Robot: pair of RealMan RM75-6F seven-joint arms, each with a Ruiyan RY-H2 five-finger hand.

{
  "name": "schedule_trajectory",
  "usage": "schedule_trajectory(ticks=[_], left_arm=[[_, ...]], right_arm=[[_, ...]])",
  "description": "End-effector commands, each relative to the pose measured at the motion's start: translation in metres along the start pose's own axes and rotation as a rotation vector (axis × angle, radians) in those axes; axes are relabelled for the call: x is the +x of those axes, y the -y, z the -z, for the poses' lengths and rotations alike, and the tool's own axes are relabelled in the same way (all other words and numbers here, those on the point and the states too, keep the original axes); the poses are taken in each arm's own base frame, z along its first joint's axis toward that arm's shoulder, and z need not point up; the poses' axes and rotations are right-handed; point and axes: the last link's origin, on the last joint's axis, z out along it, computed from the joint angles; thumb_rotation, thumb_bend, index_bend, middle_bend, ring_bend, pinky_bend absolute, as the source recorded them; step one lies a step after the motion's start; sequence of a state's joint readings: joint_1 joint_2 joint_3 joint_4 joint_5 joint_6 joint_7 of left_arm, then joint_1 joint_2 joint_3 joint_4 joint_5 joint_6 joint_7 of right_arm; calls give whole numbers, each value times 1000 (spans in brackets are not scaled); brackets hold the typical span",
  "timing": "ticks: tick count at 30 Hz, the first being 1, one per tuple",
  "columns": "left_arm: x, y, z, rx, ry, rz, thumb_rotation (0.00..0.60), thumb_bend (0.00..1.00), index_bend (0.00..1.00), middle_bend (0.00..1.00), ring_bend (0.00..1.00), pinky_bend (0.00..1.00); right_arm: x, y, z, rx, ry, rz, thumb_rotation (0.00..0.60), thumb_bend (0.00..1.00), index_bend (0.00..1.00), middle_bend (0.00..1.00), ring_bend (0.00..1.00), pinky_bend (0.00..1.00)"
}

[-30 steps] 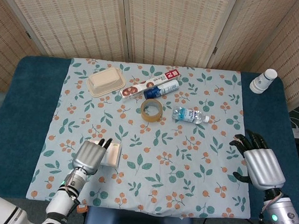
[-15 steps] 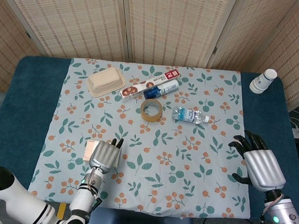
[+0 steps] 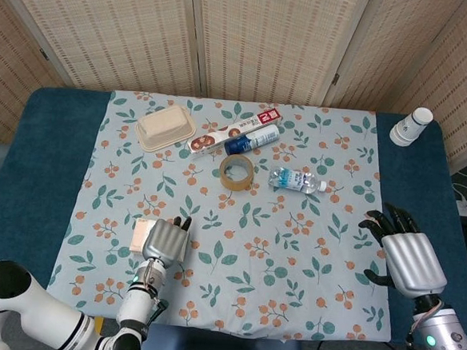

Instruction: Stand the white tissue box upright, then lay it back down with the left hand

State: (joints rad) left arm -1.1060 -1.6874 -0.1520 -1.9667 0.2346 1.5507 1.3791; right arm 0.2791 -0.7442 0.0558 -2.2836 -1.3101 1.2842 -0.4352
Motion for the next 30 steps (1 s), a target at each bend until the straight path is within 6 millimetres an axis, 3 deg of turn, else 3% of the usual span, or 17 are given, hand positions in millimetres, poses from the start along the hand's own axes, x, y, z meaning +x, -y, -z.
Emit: schedule_trajectory(ticks=[1, 12, 20, 25, 30], left_arm=[[-2, -2, -3, 2, 5, -17, 600, 203, 89, 176, 884, 982], [-15, -1, -8, 21, 31, -82, 600, 207, 237, 265, 901, 987], [-3, 1, -5, -3, -88, -19, 600, 235, 427, 482, 951, 1000], [20, 5, 0, -32, -202, 128, 600, 246, 455, 525, 969, 1000], [38, 14, -5, -66, -386, 485, 600, 241, 445, 514, 981, 1000]], right_arm=[[0, 0, 0, 0, 1, 0, 600, 72, 294, 153, 0, 109], [0, -1, 0, -3, 1, 2, 600, 73, 294, 153, 0, 109], [0, 0, 0, -3, -1, 1, 600, 73, 294, 153, 0, 109], [-1, -1, -1, -3, 2, 1, 600, 73, 294, 153, 0, 108], [-2, -1, -1, -6, 6, 2, 600, 72, 294, 153, 0, 109]])
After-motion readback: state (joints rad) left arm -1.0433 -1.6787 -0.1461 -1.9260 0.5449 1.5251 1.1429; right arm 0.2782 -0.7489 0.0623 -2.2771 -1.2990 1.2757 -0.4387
